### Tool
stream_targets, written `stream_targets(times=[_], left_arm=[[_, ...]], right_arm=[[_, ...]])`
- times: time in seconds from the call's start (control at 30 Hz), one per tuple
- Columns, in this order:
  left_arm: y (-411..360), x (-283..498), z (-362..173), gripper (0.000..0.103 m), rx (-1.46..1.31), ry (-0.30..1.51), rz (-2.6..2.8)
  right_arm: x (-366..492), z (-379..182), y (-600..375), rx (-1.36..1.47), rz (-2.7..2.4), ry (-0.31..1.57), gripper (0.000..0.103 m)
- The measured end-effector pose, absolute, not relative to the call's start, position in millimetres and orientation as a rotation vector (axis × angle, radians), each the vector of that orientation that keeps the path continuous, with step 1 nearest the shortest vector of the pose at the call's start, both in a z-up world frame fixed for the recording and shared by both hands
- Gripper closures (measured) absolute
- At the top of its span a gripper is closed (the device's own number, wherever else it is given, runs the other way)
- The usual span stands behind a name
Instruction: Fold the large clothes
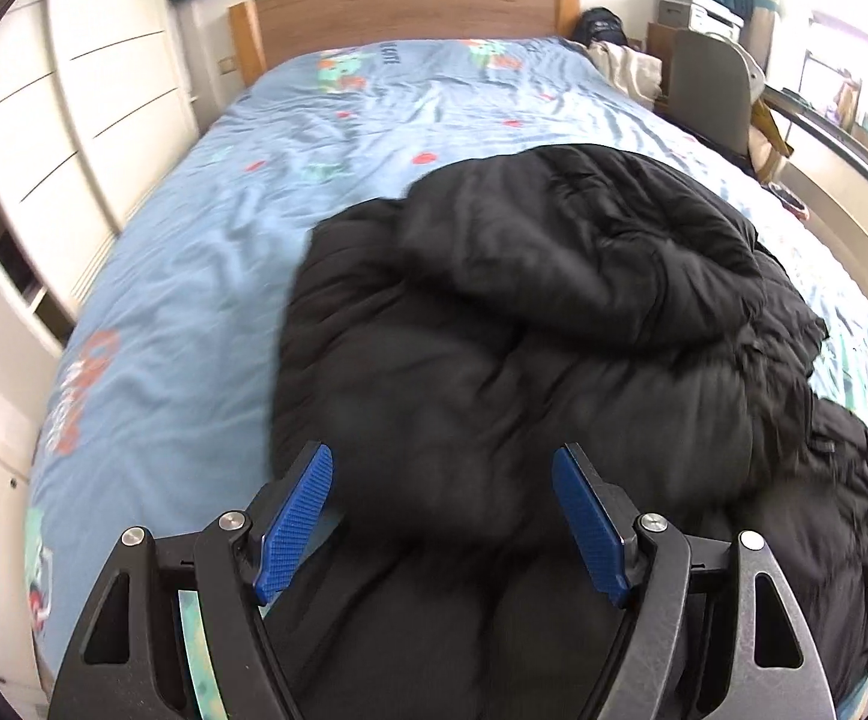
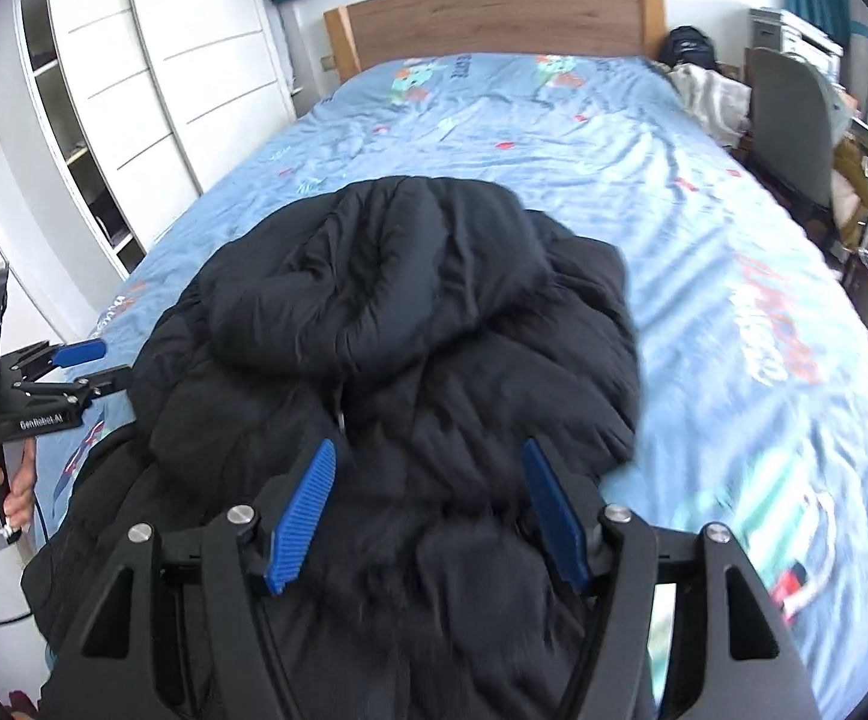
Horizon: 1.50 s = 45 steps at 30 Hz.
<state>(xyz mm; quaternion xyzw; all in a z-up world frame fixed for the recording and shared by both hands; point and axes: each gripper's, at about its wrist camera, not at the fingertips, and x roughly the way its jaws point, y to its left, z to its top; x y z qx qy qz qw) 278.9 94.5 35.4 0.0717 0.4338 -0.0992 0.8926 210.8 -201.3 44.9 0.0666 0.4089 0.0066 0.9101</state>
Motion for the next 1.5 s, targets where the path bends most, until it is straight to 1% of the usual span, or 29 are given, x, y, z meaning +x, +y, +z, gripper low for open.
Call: stream_targets(times=[0.27, 0.43, 0.63, 0.83, 0.9, 1.07, 1.13, 1.2, 1.5], left_arm=[[186, 211, 49, 0.027, 0.127, 0.872, -0.101], [231, 172, 50, 0.022, 0.057, 0.863, -0.025], [275, 133, 29, 0.021, -0.051, 0.903, 0.037], [310, 103, -1, 0.021, -0.186, 0.977, 0.099], [318, 95, -10, 0.021, -0.228, 0.996, 0.108], [324, 86, -26, 0.020, -0.298, 1.032, 0.086], [323, 87, -32, 0.017, -0.337, 1.047, 0.056], [320, 90, -41, 0.016, -0.372, 1.063, 0.026], [312, 107, -102, 0.015, -0.518, 1.188, -0.050]], right_arm=[[120, 62, -227, 0.173, -0.097, 0.806, 0.039], [71, 65, -247, 0.235, -0.161, 0.775, 0.039], [18, 56, -263, 0.298, -0.231, 0.768, 0.039], [-26, 35, -277, 0.358, -0.291, 0.788, 0.038], [-38, 25, -282, 0.386, -0.306, 0.796, 0.032], [-54, -4, -285, 0.443, -0.300, 0.841, 0.031], [-56, -14, -286, 0.469, -0.284, 0.857, 0.030], [-55, -27, -285, 0.502, -0.259, 0.881, 0.028], [-44, -71, -288, 0.588, -0.204, 0.984, 0.026]])
